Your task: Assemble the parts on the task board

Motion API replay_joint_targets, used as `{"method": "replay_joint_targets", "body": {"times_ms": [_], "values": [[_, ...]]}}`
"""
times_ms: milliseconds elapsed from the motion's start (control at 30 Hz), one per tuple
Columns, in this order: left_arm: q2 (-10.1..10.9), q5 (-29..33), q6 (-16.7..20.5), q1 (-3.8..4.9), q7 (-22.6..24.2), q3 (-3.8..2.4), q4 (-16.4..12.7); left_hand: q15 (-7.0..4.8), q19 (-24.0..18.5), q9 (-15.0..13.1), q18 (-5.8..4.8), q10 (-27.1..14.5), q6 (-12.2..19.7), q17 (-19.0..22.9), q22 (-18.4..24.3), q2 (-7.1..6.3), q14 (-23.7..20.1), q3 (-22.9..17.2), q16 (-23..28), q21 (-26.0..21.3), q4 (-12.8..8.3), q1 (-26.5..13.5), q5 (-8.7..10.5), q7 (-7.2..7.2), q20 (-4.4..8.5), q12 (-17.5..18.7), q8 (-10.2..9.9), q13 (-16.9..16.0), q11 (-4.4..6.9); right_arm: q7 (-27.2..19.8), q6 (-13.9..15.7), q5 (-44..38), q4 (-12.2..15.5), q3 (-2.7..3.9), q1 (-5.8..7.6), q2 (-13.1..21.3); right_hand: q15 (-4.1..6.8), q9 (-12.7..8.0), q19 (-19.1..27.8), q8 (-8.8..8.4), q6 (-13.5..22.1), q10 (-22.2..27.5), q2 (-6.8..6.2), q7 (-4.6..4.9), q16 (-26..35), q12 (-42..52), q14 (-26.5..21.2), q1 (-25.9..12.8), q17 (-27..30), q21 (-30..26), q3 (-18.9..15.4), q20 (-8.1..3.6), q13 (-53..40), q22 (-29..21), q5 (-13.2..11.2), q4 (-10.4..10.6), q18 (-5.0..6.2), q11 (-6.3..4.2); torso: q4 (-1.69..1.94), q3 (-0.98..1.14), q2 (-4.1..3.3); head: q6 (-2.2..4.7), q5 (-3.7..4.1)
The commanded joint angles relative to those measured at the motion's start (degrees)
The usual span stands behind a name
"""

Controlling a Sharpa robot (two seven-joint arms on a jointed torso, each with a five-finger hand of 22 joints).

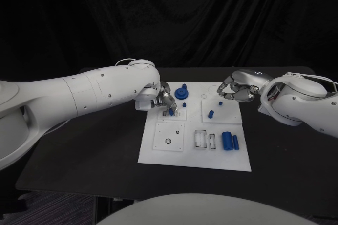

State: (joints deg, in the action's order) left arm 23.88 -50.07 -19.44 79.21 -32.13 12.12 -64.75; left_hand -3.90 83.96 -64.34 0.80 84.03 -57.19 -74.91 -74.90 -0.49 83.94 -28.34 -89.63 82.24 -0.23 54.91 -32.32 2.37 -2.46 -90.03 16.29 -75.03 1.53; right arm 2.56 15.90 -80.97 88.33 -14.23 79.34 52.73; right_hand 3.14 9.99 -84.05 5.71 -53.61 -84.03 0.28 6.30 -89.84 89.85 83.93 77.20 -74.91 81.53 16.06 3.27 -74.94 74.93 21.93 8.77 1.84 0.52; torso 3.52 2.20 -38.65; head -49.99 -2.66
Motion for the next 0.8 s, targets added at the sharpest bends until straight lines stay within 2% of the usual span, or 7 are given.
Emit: {"method": "replay_joint_targets", "body": {"times_ms": [33,233,467,667,800], "values": [[0.7,0.2,5.0,-0.1,1.5,-0.04,-1.1,-0.46,2.1,-0.1,1.09,6.0,0.5,-15.1,-12.6,0.01,6.1,-4.4,-0.4,-0.2,-4.2,-0.7,-0.1,-0.07,0.4,0.0,0.2,-15.0,0.16,1.3,-0.3,-0.1,-0.1,0.04,-0.17,0.1,-0.39,0.0,-1.2,-0.15,-0.4,-6.0,0.12,-0.09,-0.2,0.2,6.1,-0.6,-15.1,-0.2,0.3,0.33,-15.1,12.0,0.3,-0.1,0.47,0.27,-0.03,0.0,0.0,-0.01,0.05],[3.2,0.2,12.5,-0.2,0.9,-0.04,-4.5,-0.48,2.2,-0.4,1.05,6.0,0.1,-15.1,-12.7,0.02,6.1,-4.9,-0.4,0.0,-4.4,-0.8,-0.52,-0.14,0.4,0.0,0.5,-15.0,0.22,1.2,-0.2,-0.1,-0.1,0.04,-0.31,0.3,-0.39,0.0,-1.2,-0.15,-0.4,-6.0,0.12,-0.09,-0.2,0.2,6.1,-0.6,-15.1,-0.2,0.3,0.33,-15.1,12.0,0.3,-0.1,0.47,0.27,-0.02,0.01,-0.01,-0.01,0.24],[6.2,-0.5,21.1,-0.52,2.7,-0.03,-9.5,-0.47,1.7,-0.8,1.33,6.0,0.6,-15.1,-12.3,0.0,6.1,-5.5,-0.4,-1.2,-4.8,-0.6,-0.42,-0.01,0.4,0.0,0.5,-15.0,0.15,0.9,0.9,-0.1,-0.1,0.04,-0.37,0.5,-0.35,-0.1,-1.2,-0.29,-0.2,-6.0,0.03,-0.14,-0.2,0.2,6.1,-0.7,-15.1,-0.2,0.4,0.32,-15.1,12.0,0.3,-0.2,0.46,0.22,0.11,0.04,0.03,-0.01,0.29],[9.1,-8.5,29.6,-2.06,5.5,-0.03,-14.7,-0.36,1.7,-1.5,1.31,6.0,0.7,-15.1,-12.3,0.27,6.1,-5.1,-0.4,-1.2,-3.5,-1.2,0.42,0.05,0.3,0.0,1.0,-15.0,0.03,0.6,1.9,-0.1,0.0,0.04,-0.4,0.6,-0.32,-0.1,-1.2,-0.44,0.1,-6.0,-0.02,-0.18,-0.2,0.2,6.1,-0.8,-15.1,-0.2,0.5,0.3,-15.1,12.0,0.4,-0.3,0.46,0.18,0.08,0.16,0.11,-0.01,0.04],[10.1,-11.8,32.3,-3.06,5.8,-0.03,-16.3,-0.52,1.9,-1.8,1.25,6.0,0.3,-15.1,-12.4,0.17,6.1,-5.0,-0.4,-0.8,-2.9,-1.3,0.33,-0.12,0.39,0.0,1.2,-15.0,0.2,0.6,2.1,-0.1,0.1,0.04,-0.4,0.7,-0.3,-0.1,-1.2,-0.5,0.2,-6.0,-0.05,-0.21,-0.2,0.2,6.1,-0.8,-15.1,-0.2,0.6,0.28,-15.1,12.0,0.5,-0.3,0.46,0.16,0.2,0.02,0.06,-0.01,0.04]]}}
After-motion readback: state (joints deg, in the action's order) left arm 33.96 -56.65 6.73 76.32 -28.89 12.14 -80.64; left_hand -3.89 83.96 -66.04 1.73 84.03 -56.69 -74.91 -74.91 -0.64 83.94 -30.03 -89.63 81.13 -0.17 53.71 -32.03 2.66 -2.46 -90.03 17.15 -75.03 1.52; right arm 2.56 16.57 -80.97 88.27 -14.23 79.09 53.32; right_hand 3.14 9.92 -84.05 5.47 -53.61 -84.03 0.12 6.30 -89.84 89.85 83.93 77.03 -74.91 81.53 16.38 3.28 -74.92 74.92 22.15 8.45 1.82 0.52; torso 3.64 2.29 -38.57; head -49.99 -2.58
